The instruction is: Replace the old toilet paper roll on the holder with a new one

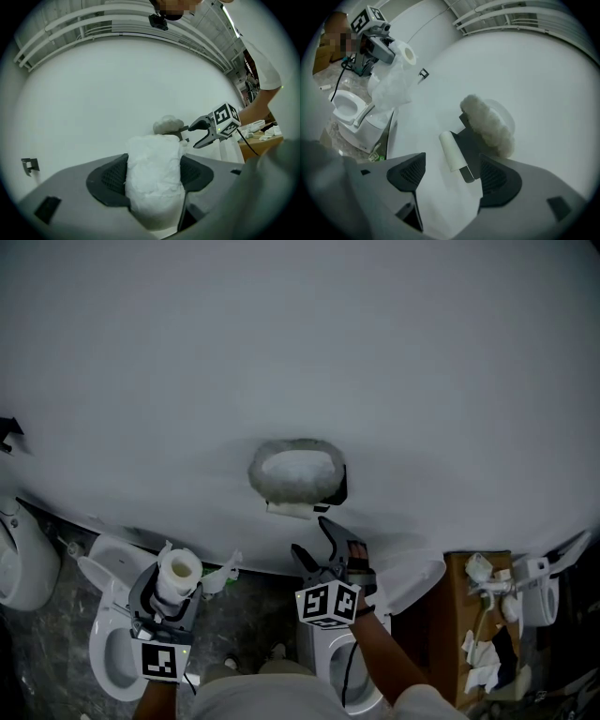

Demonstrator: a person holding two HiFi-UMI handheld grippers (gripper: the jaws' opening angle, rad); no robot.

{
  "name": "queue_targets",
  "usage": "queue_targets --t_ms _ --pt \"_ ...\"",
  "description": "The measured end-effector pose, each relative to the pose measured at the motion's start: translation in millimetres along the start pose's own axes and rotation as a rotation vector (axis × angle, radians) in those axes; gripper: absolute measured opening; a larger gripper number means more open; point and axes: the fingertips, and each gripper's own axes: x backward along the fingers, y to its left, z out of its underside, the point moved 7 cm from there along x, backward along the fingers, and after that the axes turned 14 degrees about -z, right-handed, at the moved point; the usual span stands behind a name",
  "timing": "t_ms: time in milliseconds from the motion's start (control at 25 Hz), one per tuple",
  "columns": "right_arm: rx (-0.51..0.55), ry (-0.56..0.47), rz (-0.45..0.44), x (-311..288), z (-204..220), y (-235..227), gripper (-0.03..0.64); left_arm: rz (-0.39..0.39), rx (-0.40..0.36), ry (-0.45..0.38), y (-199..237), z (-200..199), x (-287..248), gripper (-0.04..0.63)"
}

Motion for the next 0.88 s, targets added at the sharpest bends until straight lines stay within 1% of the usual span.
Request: queue_targets --t_ms 240,360,480,520,640,680,720,800,880 --pt "0.079 0.08 0.001 -35.2 -9.2 -1.9 0.337 0.014 -0.011 0.001 -1.0 3.3 -0.5 0.299" --pt "0.101 0.139 -0.021 -50.2 -10.5 -3.4 0.337 0.041 -0.054 -0.013 -3.2 4.0 0.1 0.299" --pt "0.132 0.171 -0.025 -64.2 -11.9 -5.4 0.337 0.039 0.001 0.02 -6.3 10.9 0.1 0.299" --pt "0.145 0.179 -0.024 -67.9 -12.3 -5.8 0.337 0.042 -0.002 0.018 -6.9 11.7 0.2 0.299" --pt "0.176 0.212 -0.031 -78.7 -12.1 -6.2 0.337 0.068 -0.087 -0.022 -5.8 9.9 0.1 0.299" --pt "0.184 0.222 -0.034 -82.0 -11.6 -6.4 0.337 0.07 -0.096 -0.024 -5.1 10.1 0.5 0.299" --pt "0.19 0.228 -0.034 -85.2 -11.1 -6.7 0.337 0.067 -0.084 -0.016 -4.4 11.3 1.1 0.299" --pt "0.201 0.236 -0.027 -90.7 -10.5 -7.5 0.337 0.05 -0.036 0.011 -2.4 14.9 2.4 0.299" --pt "0.203 0.242 -0.019 -94.4 -9.8 -8.7 0.337 0.04 -0.015 0.02 -0.2 16.7 2.6 0.299"
